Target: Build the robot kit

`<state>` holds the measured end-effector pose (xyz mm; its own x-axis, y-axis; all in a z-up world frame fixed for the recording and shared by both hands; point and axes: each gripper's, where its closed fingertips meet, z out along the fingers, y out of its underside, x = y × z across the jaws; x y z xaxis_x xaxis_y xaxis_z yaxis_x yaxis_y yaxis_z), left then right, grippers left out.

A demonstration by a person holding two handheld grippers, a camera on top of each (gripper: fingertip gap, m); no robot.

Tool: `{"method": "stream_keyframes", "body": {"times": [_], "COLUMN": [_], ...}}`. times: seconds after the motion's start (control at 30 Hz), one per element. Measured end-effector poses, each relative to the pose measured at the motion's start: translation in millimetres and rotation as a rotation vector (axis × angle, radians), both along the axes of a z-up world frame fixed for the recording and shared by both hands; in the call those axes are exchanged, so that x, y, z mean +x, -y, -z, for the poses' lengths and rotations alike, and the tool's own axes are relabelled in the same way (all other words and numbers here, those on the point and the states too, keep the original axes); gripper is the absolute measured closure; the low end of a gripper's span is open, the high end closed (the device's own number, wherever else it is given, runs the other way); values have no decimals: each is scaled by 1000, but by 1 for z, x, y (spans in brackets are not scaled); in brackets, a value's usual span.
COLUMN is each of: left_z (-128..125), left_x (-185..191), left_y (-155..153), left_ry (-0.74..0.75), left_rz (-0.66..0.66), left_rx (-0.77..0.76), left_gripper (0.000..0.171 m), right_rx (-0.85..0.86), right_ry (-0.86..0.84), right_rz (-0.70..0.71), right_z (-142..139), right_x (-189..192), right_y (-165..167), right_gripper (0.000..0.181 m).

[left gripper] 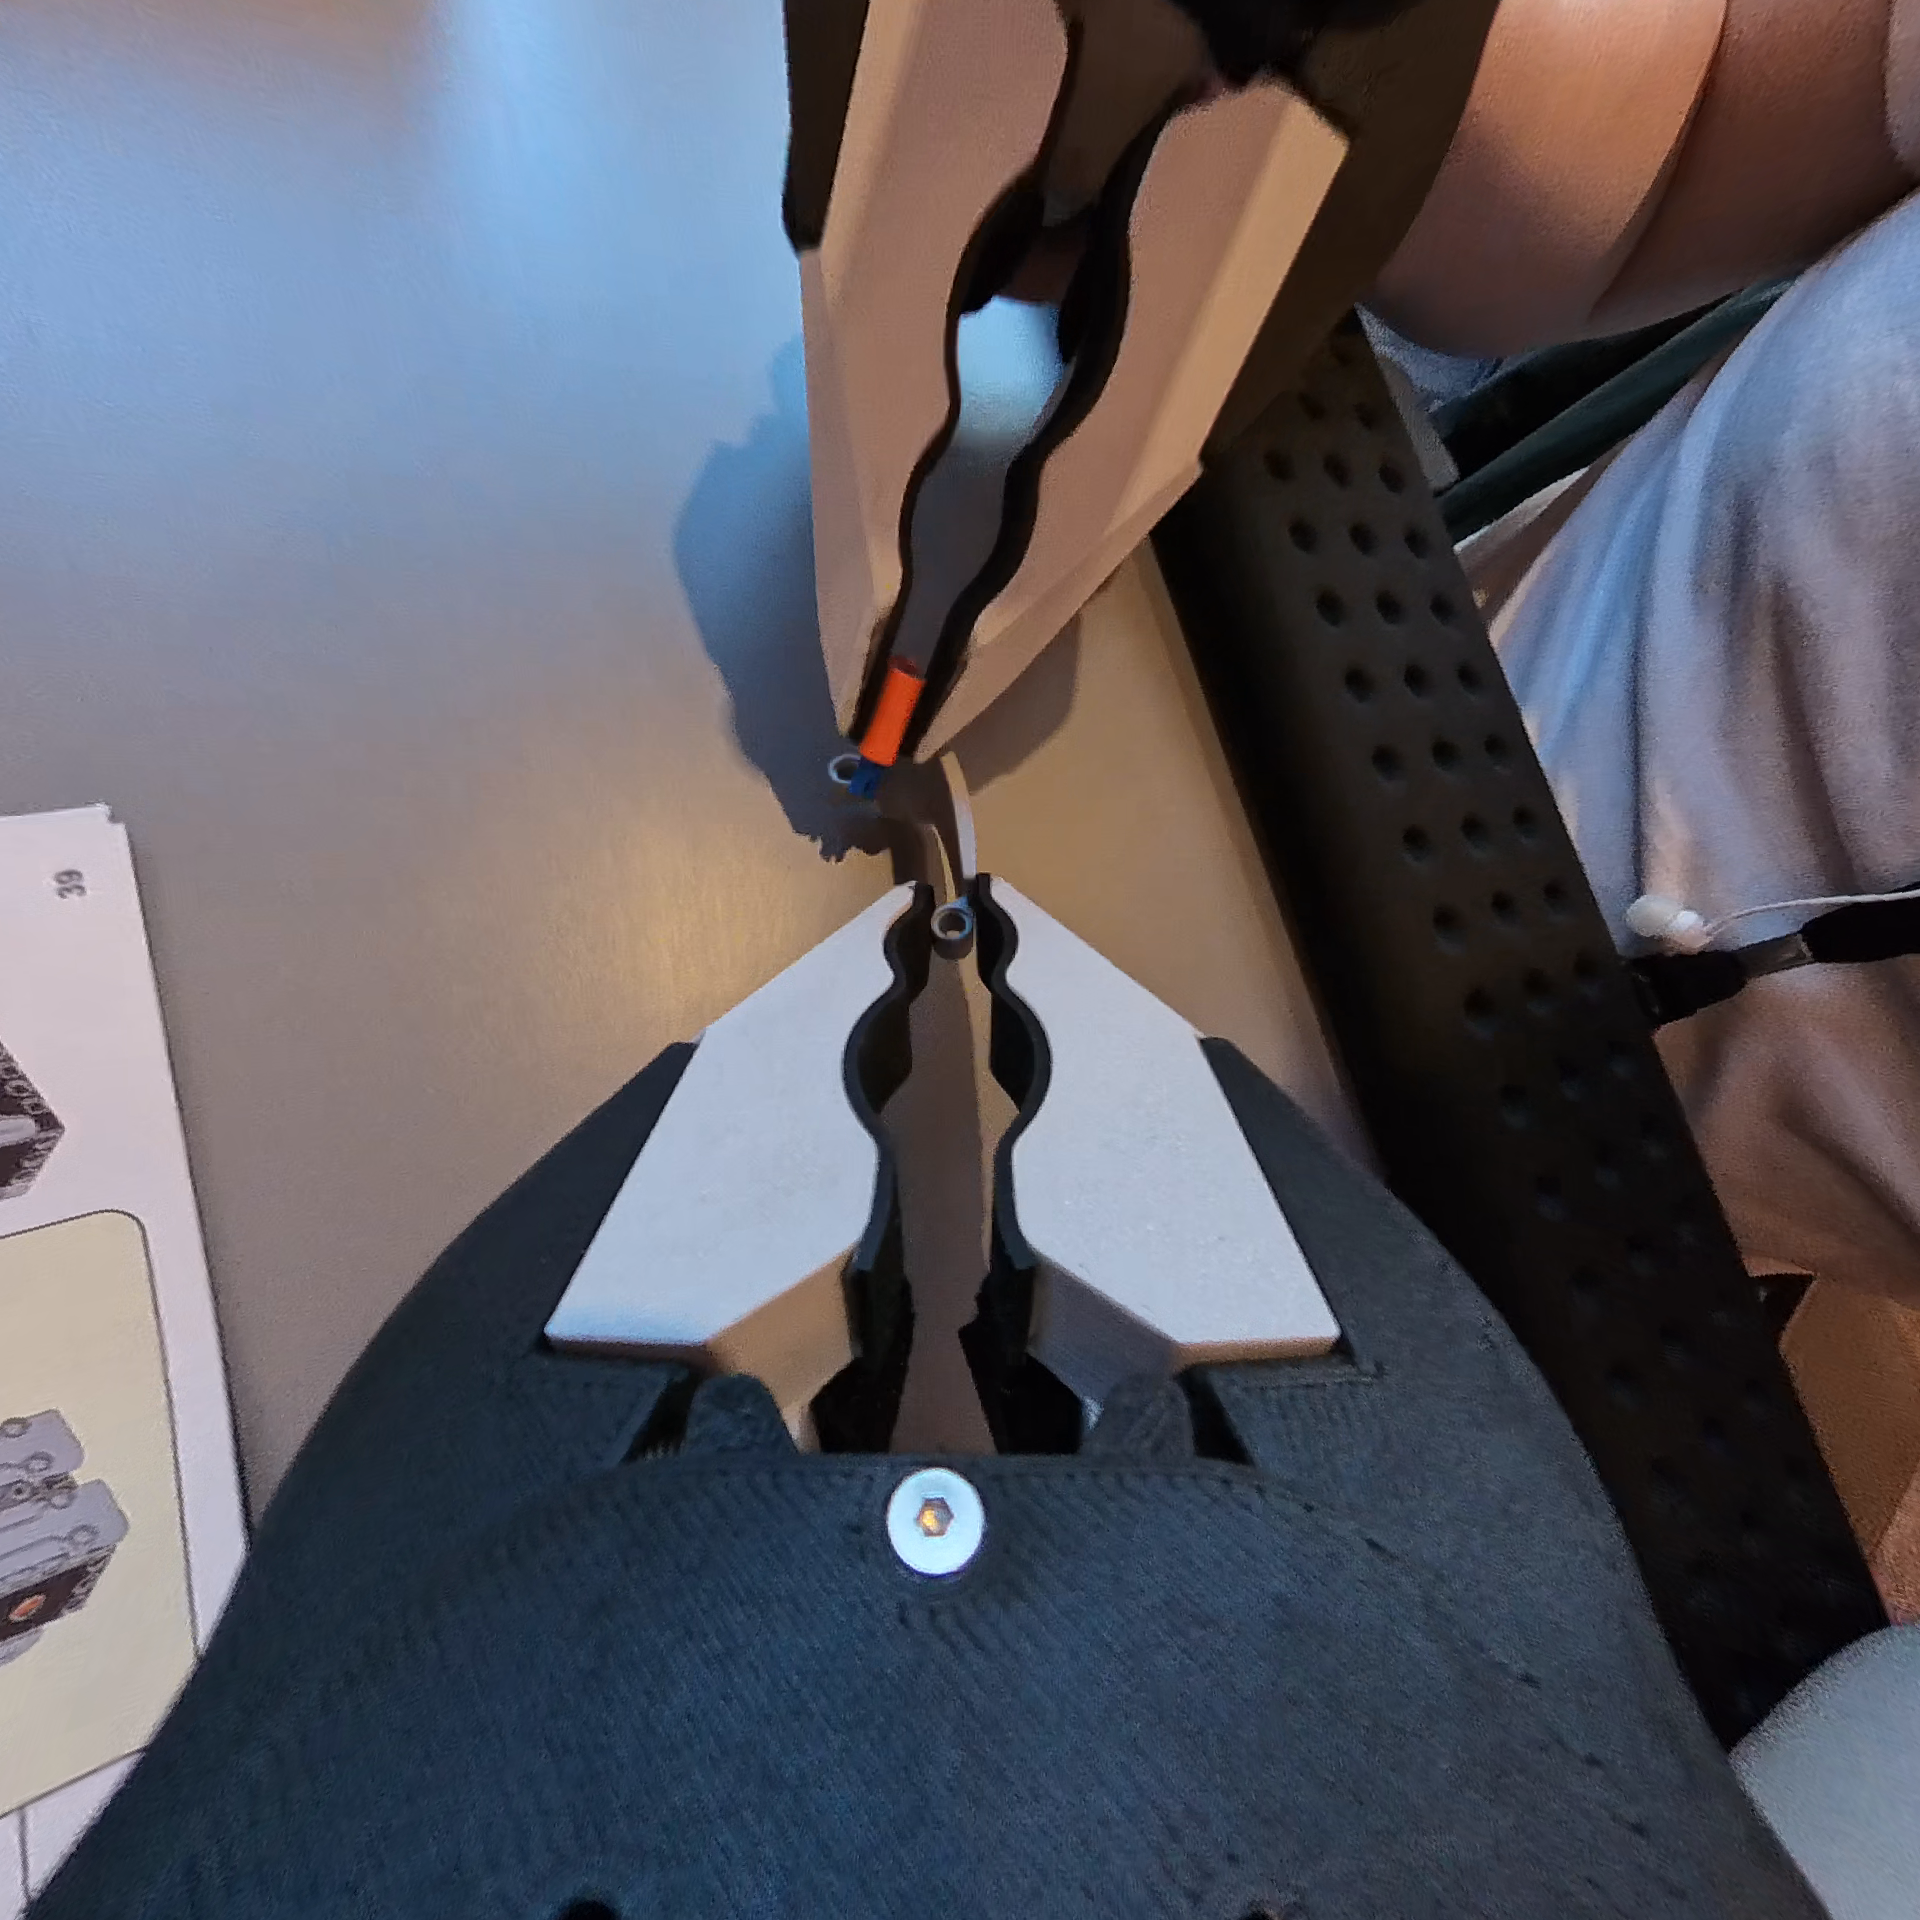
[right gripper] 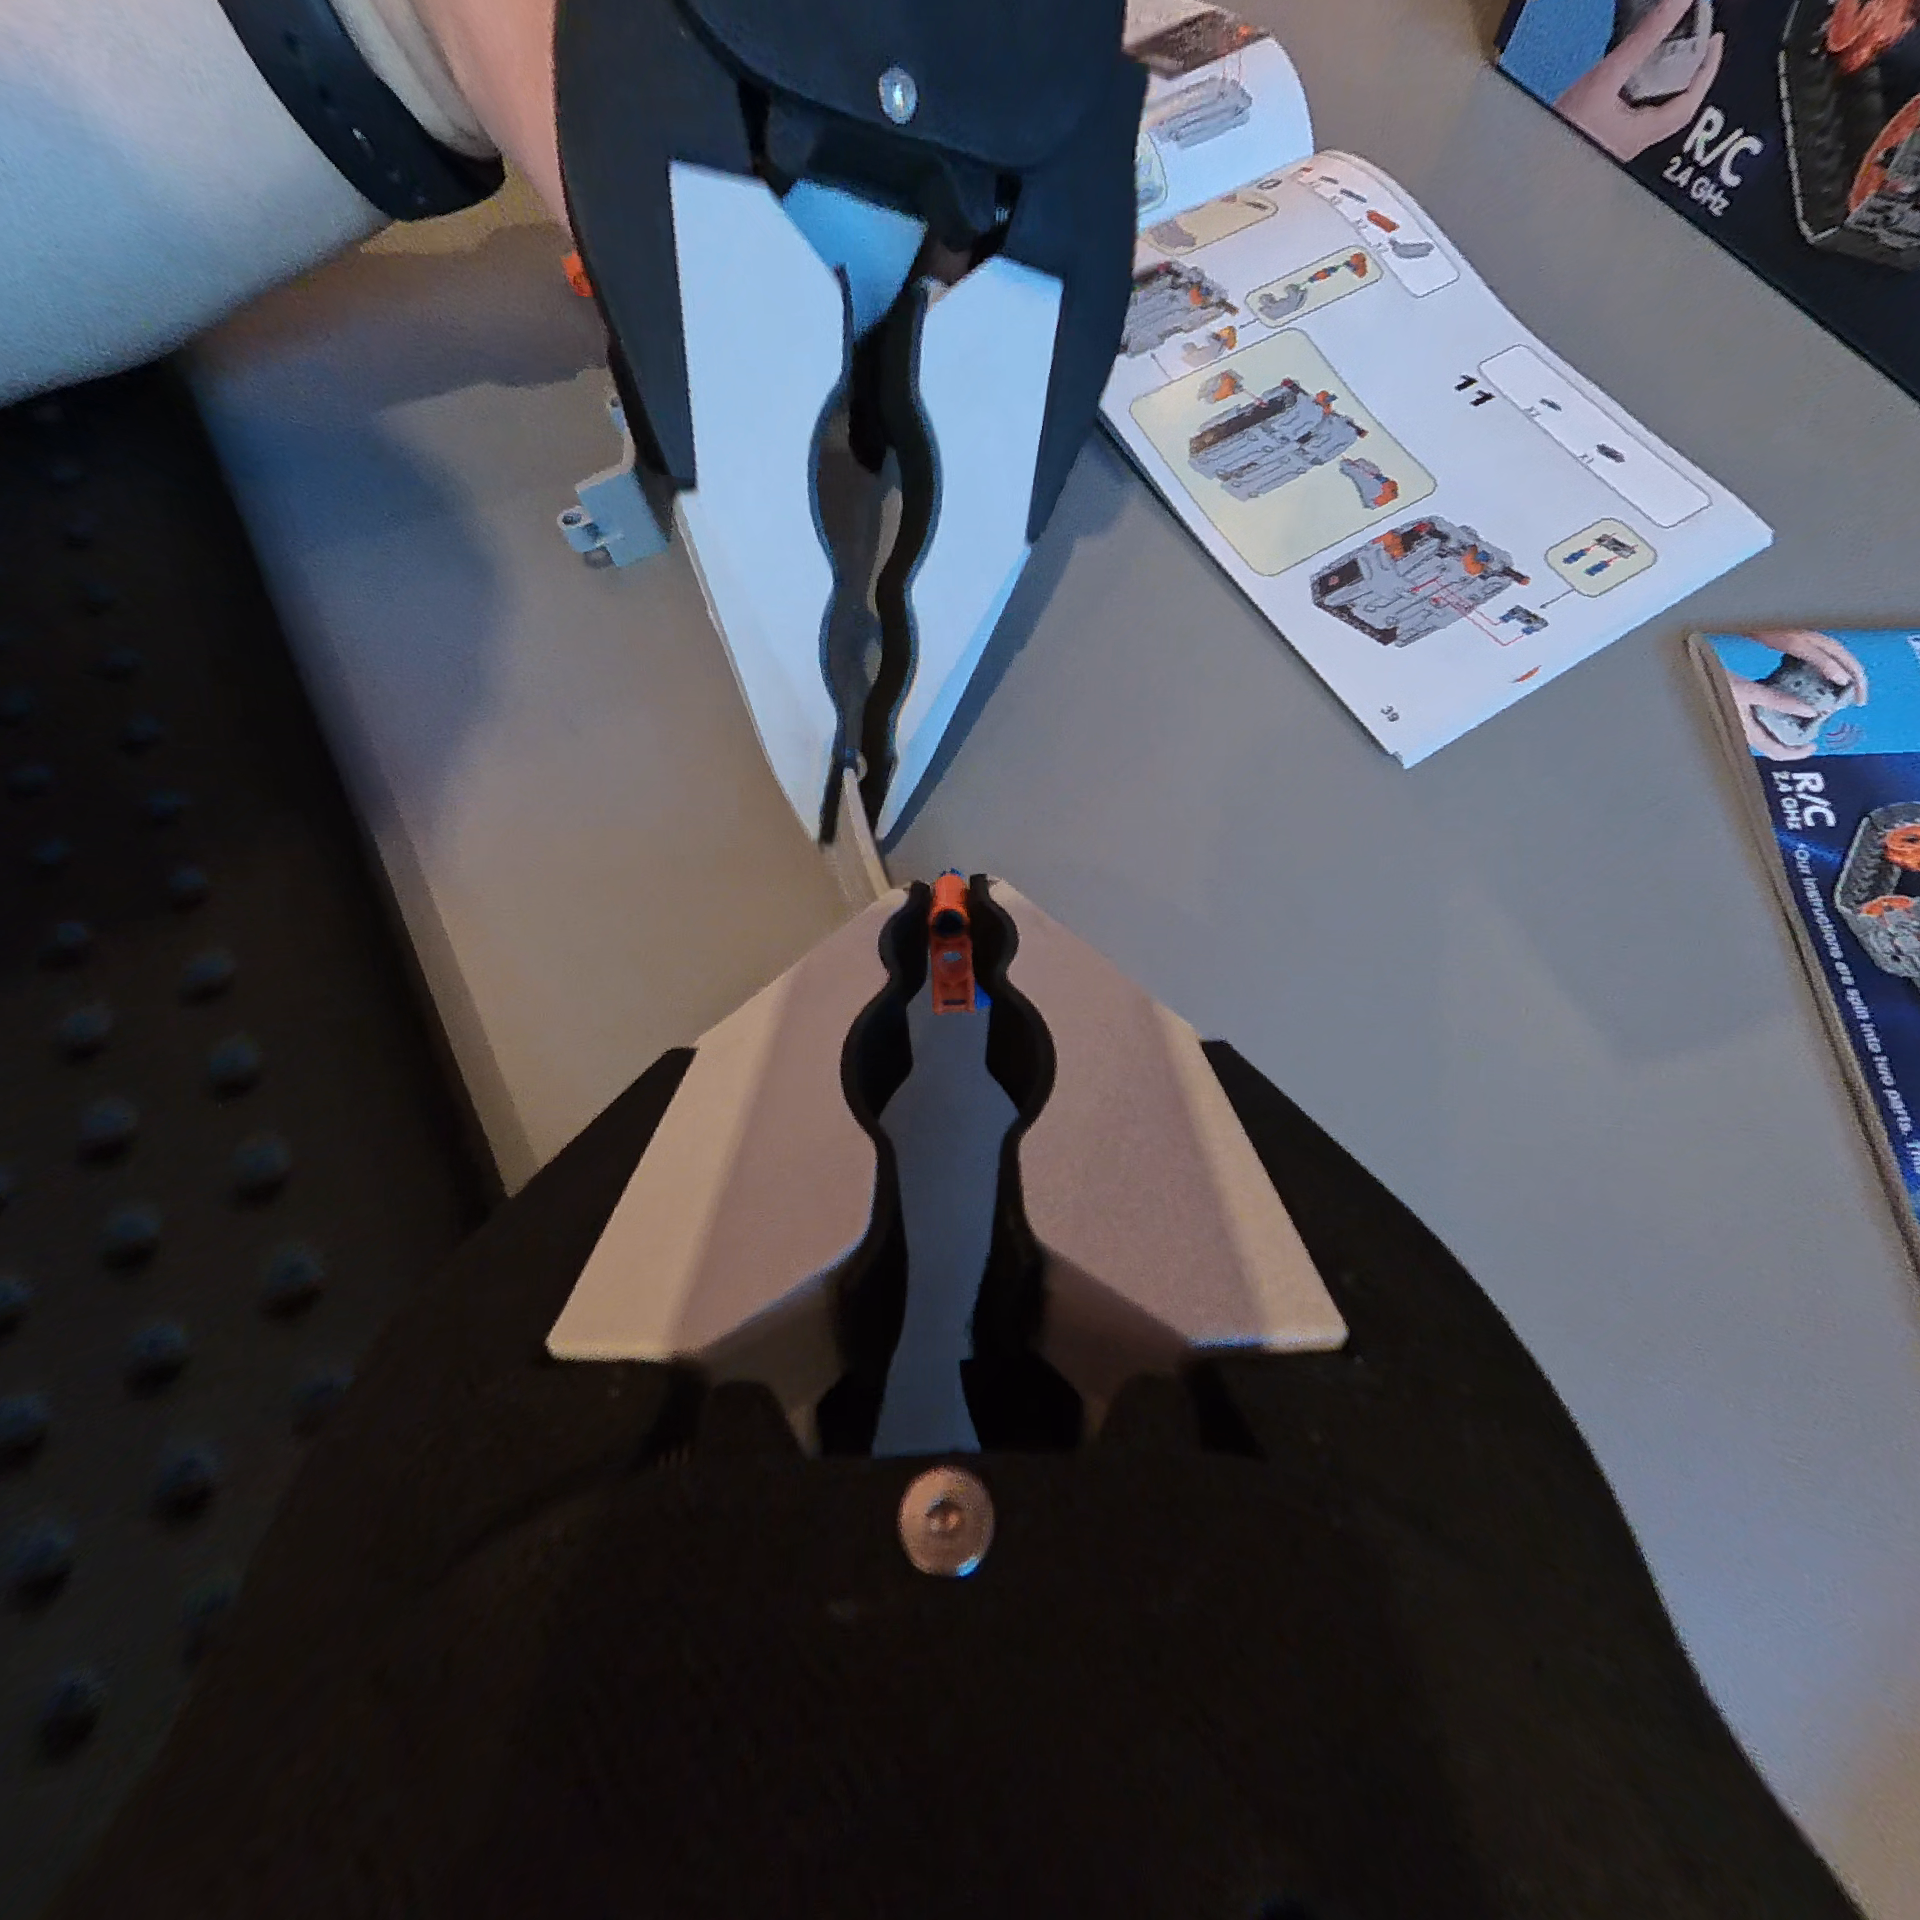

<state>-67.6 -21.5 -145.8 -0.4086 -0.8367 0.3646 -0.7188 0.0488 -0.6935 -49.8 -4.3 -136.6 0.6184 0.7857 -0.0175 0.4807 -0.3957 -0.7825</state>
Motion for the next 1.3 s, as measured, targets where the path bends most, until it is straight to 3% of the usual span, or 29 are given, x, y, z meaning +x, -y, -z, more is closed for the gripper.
{"method": "stream_keyframes", "body": {"times": [0.47, 0.63, 0.77, 1.1, 1.3], "left_z": [-15, -6, 2, 3, -6], "left_x": [23, 23, 25, 27, 29], "left_y": [6, 22, 28, 30, 27], "left_ry": [66, 55, 56, 22, 88], "left_rz": [-105, -77, -54, -82, -103], "left_rx": [13, 23, 29, -86, -97], "left_gripper": [167, 163, 170, 160, 165], "right_rx": [6, 49, 47, 41, 38], "right_ry": [48, 61, 52, 36, 32], "right_rz": [-5, -8, -8, 3, 4], "right_z": [19, 19, 19, 19, 19], "right_x": [4, 5, 6, 7, 7], "right_y": [8, 12, 10, 9, 9], "right_gripper": [175, 175, 175, 174, 174]}}
